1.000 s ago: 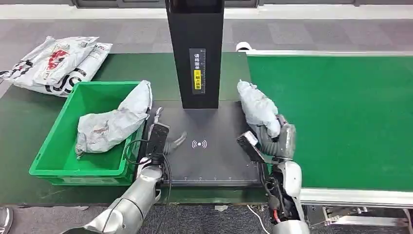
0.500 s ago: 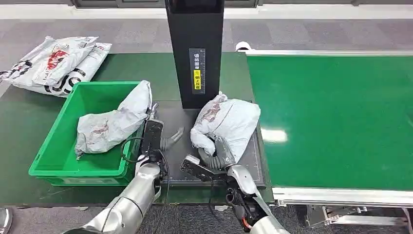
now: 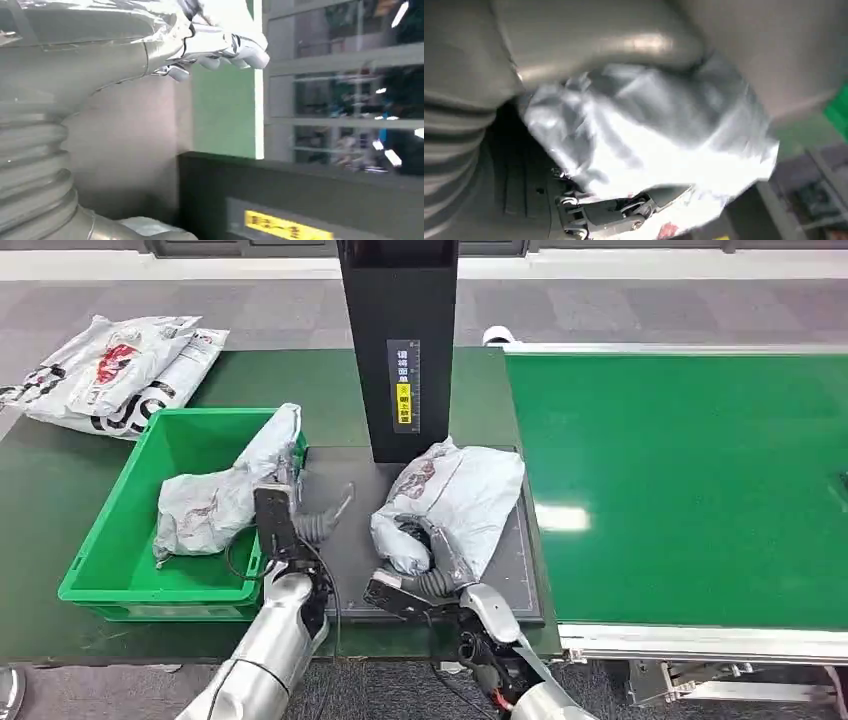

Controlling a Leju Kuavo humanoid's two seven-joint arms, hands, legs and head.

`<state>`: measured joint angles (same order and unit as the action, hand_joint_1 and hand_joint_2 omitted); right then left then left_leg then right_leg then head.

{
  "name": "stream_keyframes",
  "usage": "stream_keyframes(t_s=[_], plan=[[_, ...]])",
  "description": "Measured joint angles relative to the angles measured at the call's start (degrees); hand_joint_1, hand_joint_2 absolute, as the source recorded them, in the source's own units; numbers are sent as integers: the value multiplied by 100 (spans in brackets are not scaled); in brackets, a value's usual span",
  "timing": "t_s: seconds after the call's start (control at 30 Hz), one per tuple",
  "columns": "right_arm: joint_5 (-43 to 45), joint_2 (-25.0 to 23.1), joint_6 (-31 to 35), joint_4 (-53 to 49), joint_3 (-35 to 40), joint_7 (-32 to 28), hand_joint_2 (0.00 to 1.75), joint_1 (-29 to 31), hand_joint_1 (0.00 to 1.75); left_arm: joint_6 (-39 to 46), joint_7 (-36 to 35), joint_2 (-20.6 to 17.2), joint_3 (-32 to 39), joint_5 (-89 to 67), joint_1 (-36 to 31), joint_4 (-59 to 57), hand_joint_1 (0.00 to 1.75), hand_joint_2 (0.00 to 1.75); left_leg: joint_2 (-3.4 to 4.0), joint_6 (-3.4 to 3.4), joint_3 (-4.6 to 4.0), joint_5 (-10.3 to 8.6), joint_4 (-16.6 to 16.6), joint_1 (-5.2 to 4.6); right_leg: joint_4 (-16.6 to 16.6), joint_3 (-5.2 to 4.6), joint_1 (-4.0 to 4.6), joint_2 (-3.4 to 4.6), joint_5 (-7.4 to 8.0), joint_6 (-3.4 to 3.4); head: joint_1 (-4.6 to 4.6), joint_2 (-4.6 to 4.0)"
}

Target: Moved the parcel from conveyor to table for the left to box.

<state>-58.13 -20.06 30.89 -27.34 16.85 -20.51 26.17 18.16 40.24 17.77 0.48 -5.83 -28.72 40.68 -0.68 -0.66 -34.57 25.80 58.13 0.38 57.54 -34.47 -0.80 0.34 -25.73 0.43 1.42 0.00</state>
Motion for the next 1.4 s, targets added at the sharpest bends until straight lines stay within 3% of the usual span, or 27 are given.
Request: stream_keyframes(t_s=[0.37,0.4,0.63,0.8,1.03,1.13,1.17,1.2,1.27,1.4], plan=[[2738,230,334,-682,-691,-1727,175,-7,0,-2,2,-181,-933,-88,218,515,0,175,-3,1,-1,0,4,-5,-1,1,-4,-4,2,2,0,0],[2937,254,323,-770,-743,-1825,0,-13,0,-63,2,-195,-1025,-88,218,508,0,175,-1,1,-1,0,4,-5,-1,0,-4,-2,2,2,0,0],[4120,372,-248,-1373,-859,-1954,0,-181,0,-328,0,-284,-1700,-388,134,217,0,175,-2,1,-2,1,3,-5,-1,-4,-3,-2,1,1,0,-2],[4891,479,-934,-1475,-923,-1975,0,-180,0,-286,-195,-253,-2326,-1385,-283,-1031,0,175,1,1,-1,0,3,-6,-1,-3,-5,-1,2,1,0,0],[5026,581,-1117,-1453,-1034,-1978,0,-151,0,-231,-260,-184,-2730,-1543,-465,-1865,0,175,0,1,-1,1,3,-6,-1,-3,-4,0,3,2,0,0],[5100,599,-1087,-1453,-1064,-1978,0,-149,0,-241,-626,-166,-2918,-2099,-555,-2059,0,175,-1,1,-1,1,3,-5,-1,-3,-4,-1,3,1,0,0],[5113,610,-1076,-1453,-1071,-1980,0,-149,0,-353,-855,-162,-3033,-2395,-577,-2127,10,175,0,1,-1,1,2,-6,-1,-3,-4,-1,3,1,0,-2],[5124,621,-1065,-1453,-1078,-1980,0,-149,0,-462,-1140,-155,-3165,-2697,-590,-2180,169,175,0,1,-1,1,2,-6,-1,-2,-4,0,3,1,0,0],[5133,645,-1098,-1456,-1132,-1980,0,-158,0,-640,-1688,-149,-3441,-3230,-612,-2250,175,175,-6,1,1,1,2,-6,-1,3,-4,-6,2,2,2,0],[5133,647,-1109,-1456,-1137,-1980,0,-160,0,-651,-1741,-142,-3465,-3271,-617,-2252,175,175,-9,1,1,1,3,-6,-1,5,-4,-8,1,2,0,-2]])
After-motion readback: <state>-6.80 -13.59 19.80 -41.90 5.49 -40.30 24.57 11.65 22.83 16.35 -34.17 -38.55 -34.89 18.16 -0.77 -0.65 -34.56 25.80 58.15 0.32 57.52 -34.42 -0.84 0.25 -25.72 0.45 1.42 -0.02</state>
